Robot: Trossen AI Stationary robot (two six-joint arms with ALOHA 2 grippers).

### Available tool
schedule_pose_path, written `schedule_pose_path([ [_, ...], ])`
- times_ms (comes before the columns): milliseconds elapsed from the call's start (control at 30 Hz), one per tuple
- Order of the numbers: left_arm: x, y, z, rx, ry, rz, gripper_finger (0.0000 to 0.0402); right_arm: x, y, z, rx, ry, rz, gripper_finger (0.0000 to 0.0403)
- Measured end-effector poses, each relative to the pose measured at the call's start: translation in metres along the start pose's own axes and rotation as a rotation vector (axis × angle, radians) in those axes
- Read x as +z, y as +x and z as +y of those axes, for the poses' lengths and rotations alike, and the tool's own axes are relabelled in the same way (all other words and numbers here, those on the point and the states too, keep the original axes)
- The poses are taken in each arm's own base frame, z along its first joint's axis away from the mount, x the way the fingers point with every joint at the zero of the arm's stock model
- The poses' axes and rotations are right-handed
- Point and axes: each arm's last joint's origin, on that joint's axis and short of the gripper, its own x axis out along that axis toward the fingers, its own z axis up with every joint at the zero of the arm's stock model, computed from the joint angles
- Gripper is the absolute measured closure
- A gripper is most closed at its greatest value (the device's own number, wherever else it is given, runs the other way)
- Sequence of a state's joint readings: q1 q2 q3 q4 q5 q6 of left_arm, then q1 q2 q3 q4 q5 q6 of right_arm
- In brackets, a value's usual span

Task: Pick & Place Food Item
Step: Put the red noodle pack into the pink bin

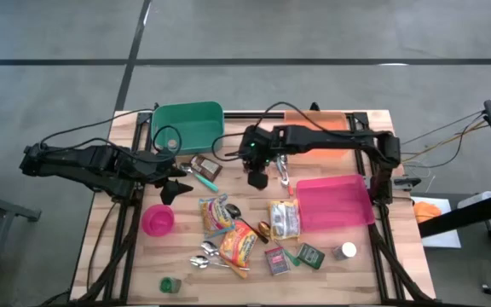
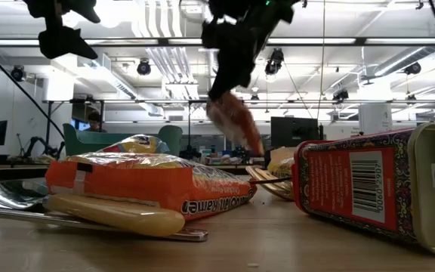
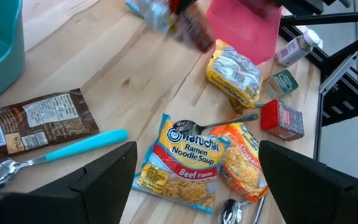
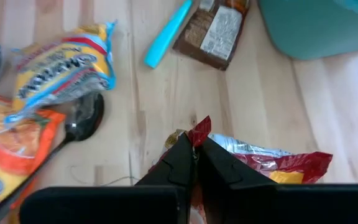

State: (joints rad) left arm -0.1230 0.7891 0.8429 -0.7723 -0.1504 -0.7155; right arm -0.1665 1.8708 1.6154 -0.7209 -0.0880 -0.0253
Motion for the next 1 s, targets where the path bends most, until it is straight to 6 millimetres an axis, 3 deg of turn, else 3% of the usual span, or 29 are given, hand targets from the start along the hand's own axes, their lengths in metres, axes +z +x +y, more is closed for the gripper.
schedule_pose_path([
  [200, 0.000, 0.000, 0.000, 0.003, 0.001, 0.003, 0.0065, -0.008, -0.037, 0.005, 0.049, 0.003, 0.038, 0.0392],
  [467, 0.000, 0.000, 0.000, 0.005, 0.001, 0.005, 0.0065, -0.032, -0.078, 0.012, 0.080, 0.067, 0.057, 0.0392],
  [767, -0.001, 0.000, 0.001, 0.020, 0.003, 0.001, 0.0065, -0.086, -0.116, 0.018, 0.123, 0.247, 0.053, 0.0392],
  [1000, -0.001, 0.000, 0.001, 0.024, 0.003, -0.001, 0.0065, -0.126, -0.119, 0.025, 0.136, 0.353, 0.052, 0.0392],
])
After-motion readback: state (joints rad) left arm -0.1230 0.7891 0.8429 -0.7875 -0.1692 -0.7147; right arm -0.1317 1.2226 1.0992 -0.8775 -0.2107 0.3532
